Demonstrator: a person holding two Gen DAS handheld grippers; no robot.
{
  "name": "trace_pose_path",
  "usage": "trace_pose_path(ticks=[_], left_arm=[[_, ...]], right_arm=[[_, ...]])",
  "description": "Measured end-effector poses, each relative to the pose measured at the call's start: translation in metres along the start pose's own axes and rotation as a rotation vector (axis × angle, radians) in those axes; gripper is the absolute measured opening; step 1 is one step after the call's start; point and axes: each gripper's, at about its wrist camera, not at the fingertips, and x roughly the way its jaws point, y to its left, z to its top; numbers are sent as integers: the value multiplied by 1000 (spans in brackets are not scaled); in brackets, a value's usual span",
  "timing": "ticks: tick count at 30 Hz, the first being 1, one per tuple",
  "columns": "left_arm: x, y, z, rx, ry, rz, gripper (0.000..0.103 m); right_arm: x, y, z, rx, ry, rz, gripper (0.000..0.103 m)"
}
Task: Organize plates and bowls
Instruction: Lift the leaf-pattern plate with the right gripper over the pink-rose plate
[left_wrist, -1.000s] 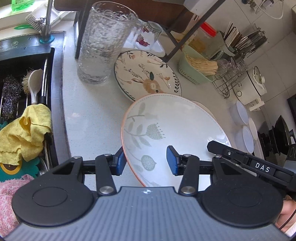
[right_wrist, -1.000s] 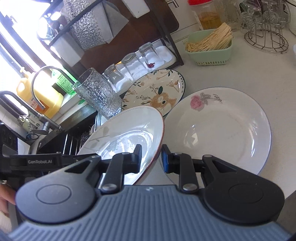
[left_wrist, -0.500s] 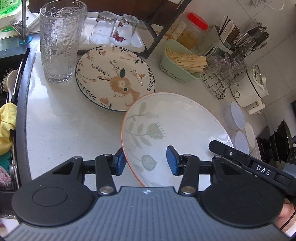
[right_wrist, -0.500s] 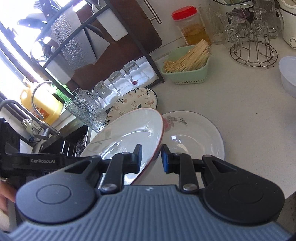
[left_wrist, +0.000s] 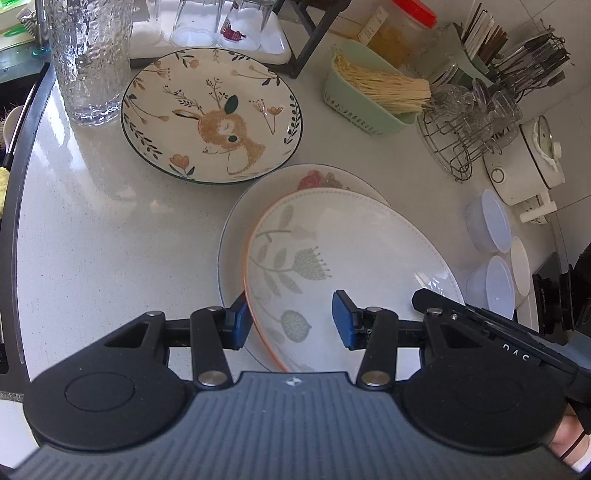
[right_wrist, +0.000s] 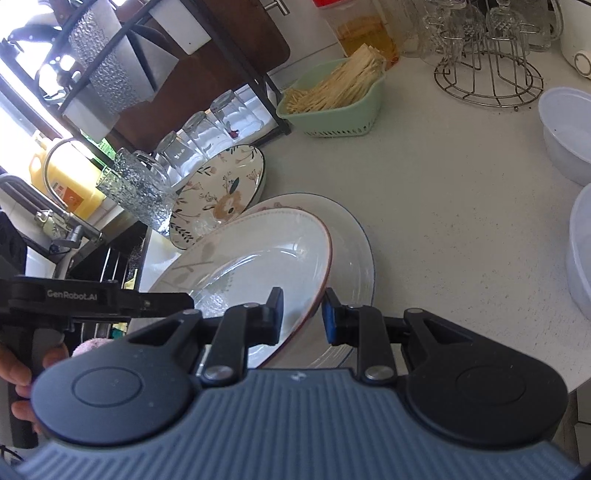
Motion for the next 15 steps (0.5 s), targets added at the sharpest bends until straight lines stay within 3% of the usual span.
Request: trace_pose_path(ticks=[13,15], left_arm=[[6,-6,-2,-70,-1,65,52],[5,-13,-2,-50,-4,108,52]], right_arm=[[11,-5,6,-27,44,2,26],[14,-4,6,-27,57,-7,26]])
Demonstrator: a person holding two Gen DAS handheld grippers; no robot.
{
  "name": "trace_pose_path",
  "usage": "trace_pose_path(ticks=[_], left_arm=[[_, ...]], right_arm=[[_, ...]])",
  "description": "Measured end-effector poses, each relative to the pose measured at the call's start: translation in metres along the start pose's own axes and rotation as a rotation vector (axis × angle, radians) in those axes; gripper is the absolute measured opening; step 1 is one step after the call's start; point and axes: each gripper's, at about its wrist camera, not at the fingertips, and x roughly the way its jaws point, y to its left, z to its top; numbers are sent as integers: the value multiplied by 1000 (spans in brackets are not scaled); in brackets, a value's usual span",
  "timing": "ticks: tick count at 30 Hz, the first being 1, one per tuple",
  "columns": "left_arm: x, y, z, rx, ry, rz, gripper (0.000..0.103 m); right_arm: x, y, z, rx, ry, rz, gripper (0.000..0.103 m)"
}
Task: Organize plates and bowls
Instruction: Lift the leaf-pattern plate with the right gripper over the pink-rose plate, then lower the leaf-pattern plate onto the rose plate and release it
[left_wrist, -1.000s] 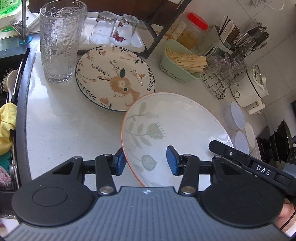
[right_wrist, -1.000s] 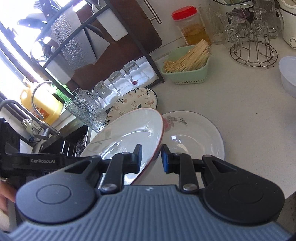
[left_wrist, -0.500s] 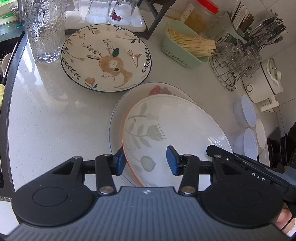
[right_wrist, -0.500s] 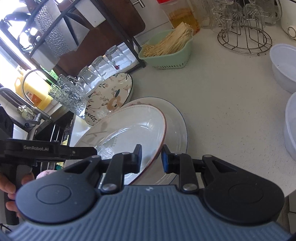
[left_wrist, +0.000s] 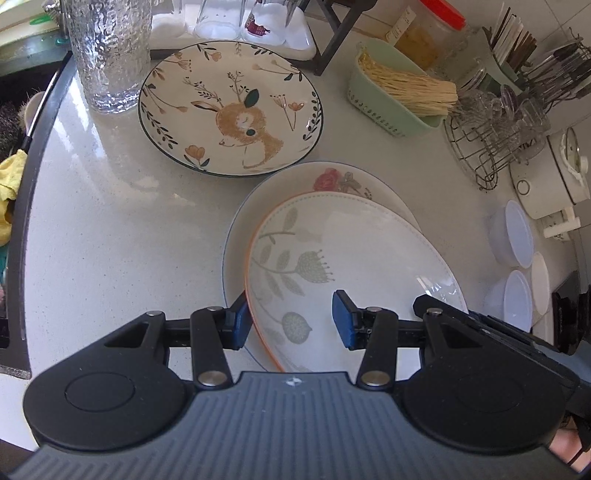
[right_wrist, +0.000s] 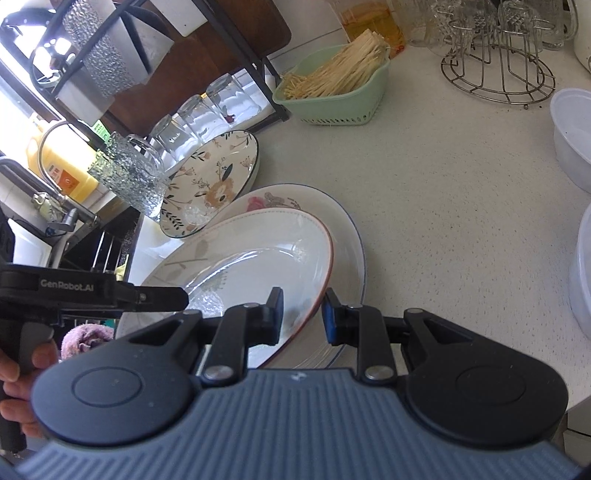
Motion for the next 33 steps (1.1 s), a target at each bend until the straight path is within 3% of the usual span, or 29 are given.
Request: trace_pose_path(ticks=[3,20,23,26,33], left_arm=[[-1,-8,0,30,-7,49,52],[7,1,6,-10,48,33,52],[5,7,8,-32,31,24,53],[3,12,12,-56,11,-48,53],[4,4,18,-20,-6,-38,53]], right_arm=[[6,2,1,-4,21,-11,26],[14,-1,3,7,36,-61,26],[16,3,5,5,30,-75,26],[22,8,5,-7,40,-77,26],[30,6,7,20,27,-102,25]])
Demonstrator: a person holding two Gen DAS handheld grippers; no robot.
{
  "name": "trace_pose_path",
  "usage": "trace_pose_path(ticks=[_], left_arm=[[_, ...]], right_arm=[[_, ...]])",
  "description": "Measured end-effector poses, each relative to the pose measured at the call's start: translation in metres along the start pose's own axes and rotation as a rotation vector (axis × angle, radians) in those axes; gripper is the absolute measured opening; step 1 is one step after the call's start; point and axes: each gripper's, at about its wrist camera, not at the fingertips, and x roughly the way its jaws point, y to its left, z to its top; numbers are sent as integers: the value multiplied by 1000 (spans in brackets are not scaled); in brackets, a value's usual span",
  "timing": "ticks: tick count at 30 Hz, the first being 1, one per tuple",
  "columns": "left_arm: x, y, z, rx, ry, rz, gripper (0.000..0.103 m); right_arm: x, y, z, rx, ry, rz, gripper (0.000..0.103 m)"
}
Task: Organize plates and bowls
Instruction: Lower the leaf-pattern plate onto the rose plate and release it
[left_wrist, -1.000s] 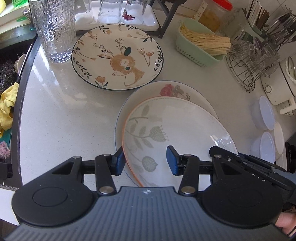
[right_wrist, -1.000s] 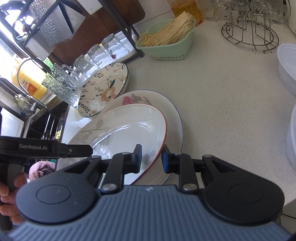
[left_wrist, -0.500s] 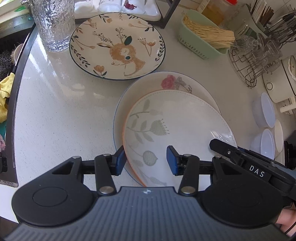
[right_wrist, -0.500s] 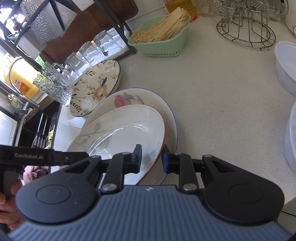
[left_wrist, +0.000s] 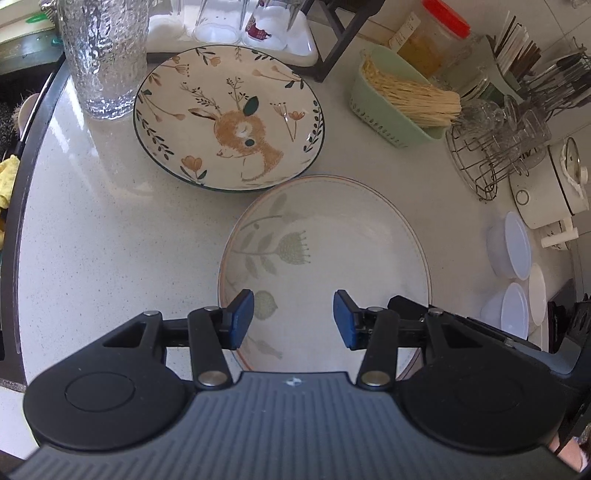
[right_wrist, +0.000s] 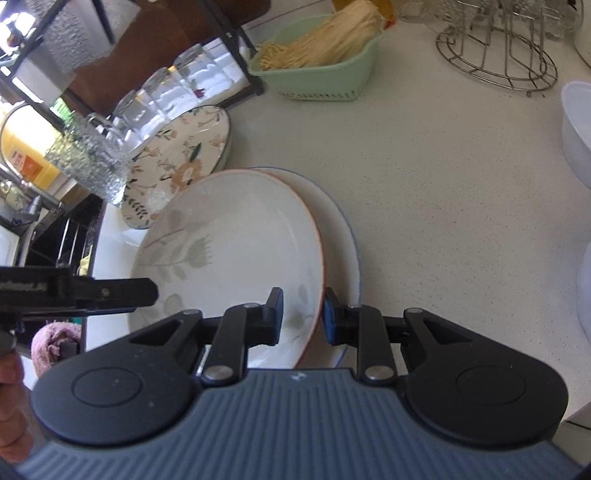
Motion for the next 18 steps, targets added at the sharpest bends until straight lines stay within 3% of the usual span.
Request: trace_pose_path(ticks=[8,18], left_arm=[[-27,-18,6,76,-96,5,53],[-85,-53,0,142,-272,16,53]], right_arm=[[-17,7,4,-48,-89,-35,25],[-70,18,11,-126,-252,-21,26]])
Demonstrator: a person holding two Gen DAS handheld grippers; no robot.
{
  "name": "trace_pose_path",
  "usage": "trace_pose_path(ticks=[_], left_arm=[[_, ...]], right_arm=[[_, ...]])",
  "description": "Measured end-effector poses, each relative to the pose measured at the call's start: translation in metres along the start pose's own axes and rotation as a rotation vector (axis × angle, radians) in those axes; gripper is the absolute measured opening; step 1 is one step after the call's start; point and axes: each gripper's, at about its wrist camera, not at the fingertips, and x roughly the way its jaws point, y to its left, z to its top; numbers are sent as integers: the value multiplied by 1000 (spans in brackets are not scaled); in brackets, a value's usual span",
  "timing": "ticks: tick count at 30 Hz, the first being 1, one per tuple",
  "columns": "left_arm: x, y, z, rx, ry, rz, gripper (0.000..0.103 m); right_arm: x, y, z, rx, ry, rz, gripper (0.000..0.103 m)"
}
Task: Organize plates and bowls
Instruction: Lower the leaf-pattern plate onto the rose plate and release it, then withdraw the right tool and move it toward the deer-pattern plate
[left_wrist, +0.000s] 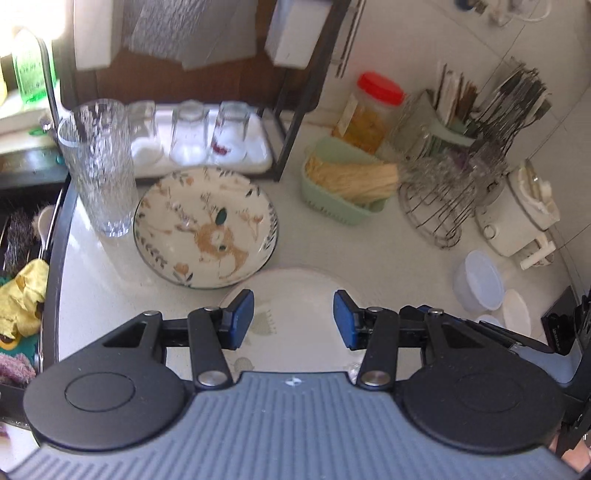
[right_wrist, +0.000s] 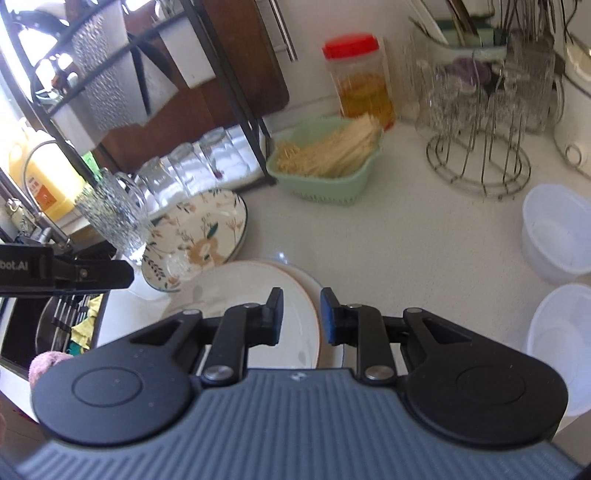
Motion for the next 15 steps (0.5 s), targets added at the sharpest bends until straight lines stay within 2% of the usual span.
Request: trace_pose_path(ticks=[5,9,15], left_arm=[[-30,-20,-1,29,-83,22,53],[-50,-33,-7,38,-121,35,53],[-71,-51,-19,66,-172,60,53]], right_arm=[[-31,1,10,-20,-77,26,26],[-55,-1,12,-42,-137,66,26],[-85,-8,10,-65,-192,77,26]])
